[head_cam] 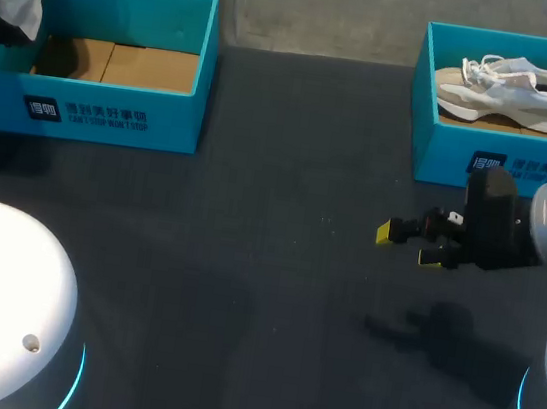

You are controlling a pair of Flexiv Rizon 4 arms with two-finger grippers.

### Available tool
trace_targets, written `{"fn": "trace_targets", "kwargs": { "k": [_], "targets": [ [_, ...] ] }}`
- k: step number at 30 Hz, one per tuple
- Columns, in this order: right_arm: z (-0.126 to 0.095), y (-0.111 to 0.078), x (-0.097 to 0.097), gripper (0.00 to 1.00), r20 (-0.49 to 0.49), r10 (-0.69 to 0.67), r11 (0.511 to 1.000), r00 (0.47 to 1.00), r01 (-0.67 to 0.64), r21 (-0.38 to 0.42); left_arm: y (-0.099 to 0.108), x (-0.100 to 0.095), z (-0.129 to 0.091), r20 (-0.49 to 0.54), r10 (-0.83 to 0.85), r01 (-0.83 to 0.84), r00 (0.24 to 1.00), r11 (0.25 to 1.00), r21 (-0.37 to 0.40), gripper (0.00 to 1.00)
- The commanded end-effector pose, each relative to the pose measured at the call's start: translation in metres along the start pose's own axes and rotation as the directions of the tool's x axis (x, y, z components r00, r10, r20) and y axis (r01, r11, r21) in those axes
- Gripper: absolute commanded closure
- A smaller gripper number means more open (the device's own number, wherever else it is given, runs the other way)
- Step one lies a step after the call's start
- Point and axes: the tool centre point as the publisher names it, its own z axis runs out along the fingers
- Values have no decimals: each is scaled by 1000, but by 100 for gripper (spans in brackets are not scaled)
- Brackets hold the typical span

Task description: Take the shoe out of the shoebox, open the shoe tongue, remove and reinsert the insole, then place the shoe into the shoebox

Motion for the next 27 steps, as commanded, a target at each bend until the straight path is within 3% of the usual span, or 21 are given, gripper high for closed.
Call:
{"fn": "trace_targets", "kwargs": {
  "k": [1,6,12,14,16,19,27],
  "targets": [
    [2,-1,2,0,5,2,1000,1000,-2,-3,0,0,-2,-1,1,-1,1000,1000,-1,100],
    [2,-1,2,0,5,2,1000,1000,-2,-3,0,0,-2,-1,1,-1,1000,1000,-1,100],
    [2,-1,2,0,5,2,1000,1000,-2,-3,0,-2,-4,-45,255,-258,966,959,-119,100],
    [2,-1,2,0,5,2,1000,1000,-2,-3,1,-3,-4,-125,376,-393,918,905,-165,100],
    [2,-1,2,0,5,2,1000,1000,-2,-3,6,-5,-4,-133,411,-431,902,876,-216,100],
    [2,-1,2,0,5,2,1000,1000,-2,-3,15,-9,-4,-190,511,-544,839,807,-230,100],
    [2,-1,2,0,5,2,1000,1000,-2,-3,34,-14,-13,-150,686,-701,712,679,-220,100]
  ]
}}
